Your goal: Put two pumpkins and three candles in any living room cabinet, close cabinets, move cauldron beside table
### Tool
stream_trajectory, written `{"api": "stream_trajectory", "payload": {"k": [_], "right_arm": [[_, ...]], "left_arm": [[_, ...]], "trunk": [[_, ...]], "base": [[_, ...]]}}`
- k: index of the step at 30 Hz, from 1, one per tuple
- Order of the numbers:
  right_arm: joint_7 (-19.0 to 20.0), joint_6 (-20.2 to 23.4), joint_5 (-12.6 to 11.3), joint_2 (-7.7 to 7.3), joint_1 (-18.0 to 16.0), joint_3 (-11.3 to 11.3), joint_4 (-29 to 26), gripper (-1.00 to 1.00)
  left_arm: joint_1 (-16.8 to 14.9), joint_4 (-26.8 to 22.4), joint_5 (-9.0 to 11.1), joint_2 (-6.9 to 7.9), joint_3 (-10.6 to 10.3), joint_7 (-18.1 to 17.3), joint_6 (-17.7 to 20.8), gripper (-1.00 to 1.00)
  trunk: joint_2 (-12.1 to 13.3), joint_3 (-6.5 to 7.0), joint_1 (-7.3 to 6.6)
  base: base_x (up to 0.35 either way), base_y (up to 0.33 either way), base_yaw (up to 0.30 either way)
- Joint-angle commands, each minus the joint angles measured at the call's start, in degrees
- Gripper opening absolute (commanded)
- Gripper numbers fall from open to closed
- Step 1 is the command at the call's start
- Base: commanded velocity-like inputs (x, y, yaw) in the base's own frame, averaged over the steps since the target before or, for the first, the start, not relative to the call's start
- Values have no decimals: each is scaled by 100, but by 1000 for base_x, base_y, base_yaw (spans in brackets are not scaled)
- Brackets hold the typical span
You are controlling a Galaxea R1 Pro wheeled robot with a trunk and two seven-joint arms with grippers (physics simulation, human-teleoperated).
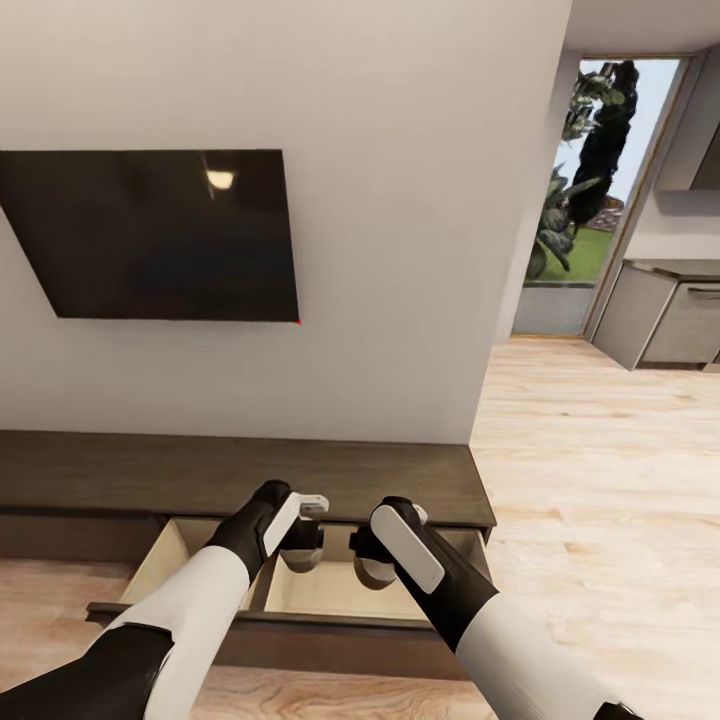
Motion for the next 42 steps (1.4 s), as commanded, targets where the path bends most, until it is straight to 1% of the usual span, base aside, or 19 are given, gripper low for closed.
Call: {"api": "stream_trajectory", "payload": {"k": [1, 4, 8, 11, 14, 17, 19, 21, 23, 25, 26, 30, 34, 39, 42], "right_arm": [[-1, -12, -6, 0, 0, 0, 0, -100], [7, -19, -6, 0, 0, 1, 3, -100], [16, -29, -6, 0, 0, -21, 8, -100], [67, -69, -6, 0, 0, -36, 9, -100], [187, -273, -1, 0, -4, -39, 9, -100], [270, -350, 14, 0, -7, -42, 9, -100], [298, -378, 100, 0, -7, -42, 9, -100], [314, -391, 267, 0, -7, -48, 9, -100], [334, -417, 381, 0, -8, -59, 11, -100], [393, -491, 449, 0, -6, -68, 28, -100], [495, -559, 486, 0, -6, -73, 68, -100], [710, -626, 516, 0, -9, -79, 244, -100], [774, -642, 520, 0, -9, -120, 322, -100], [905, -646, 523, 0, -9, -210, 340, -100], [976, -655, 523, 0, -9, -231, 342, -100]], "left_arm": [[-1, 5, -2, 0, -1, 2, -3, -100], [-1, 44, -2, 0, -1, 6, -180, -100], [-1, 310, -9, 0, -15, 15, -558, -100], [-1, 362, -10, 0, -17, 19, -698, -100], [-1, 383, -11, 0, -18, 26, -777, -100], [-1, 388, -11, 0, -19, 27, -821, -100], [-1, 391, -11, 0, -19, 28, -879, -100], [-1, 417, -11, 0, -19, 28, -949, -100], [-1, 444, -11, 0, -19, 28, -998, -100], [-1, 459, -11, 0, -19, 28, -1040, -100], [-1, 471, -11, 0, -19, 28, -1095, -100], [-1, 481, -11, 0, -19, 35, -1192, -100], [-1, 487, -11, 0, -19, 40, -1239, -100], [-1, 488, -11, 0, -19, 52, -1268, -100], [-1, 547, -11, 0, -19, 68, -1445, -100]], "trunk": [[-42, -18, 23], [-162, -72, 88], [-323, -144, 176], [-443, -198, 242], [-563, -252, 308], [-684, -305, 374], [-764, -341, 418], [-844, -377, 462], [-924, -413, 506], [-1004, -449, 550], [-1004, -449, 550], [-1004, -449, 550], [-1004, -449, 550], [-1205, -539, 659], [-1325, -593, 725]], "base": [[0, 0, 0], [0, 0, 0], [0, 0, 0], [0, 0, 0], [0, 0, 0], [0, 0, 0], [0, 0, 0], [0, 0, 0], [0, 0, 0], [0, 0, 0], [0, 0, 0], [0, 0, 0], [0, 0, 0], [0, 0, 0], [0, 0, 0]]}}
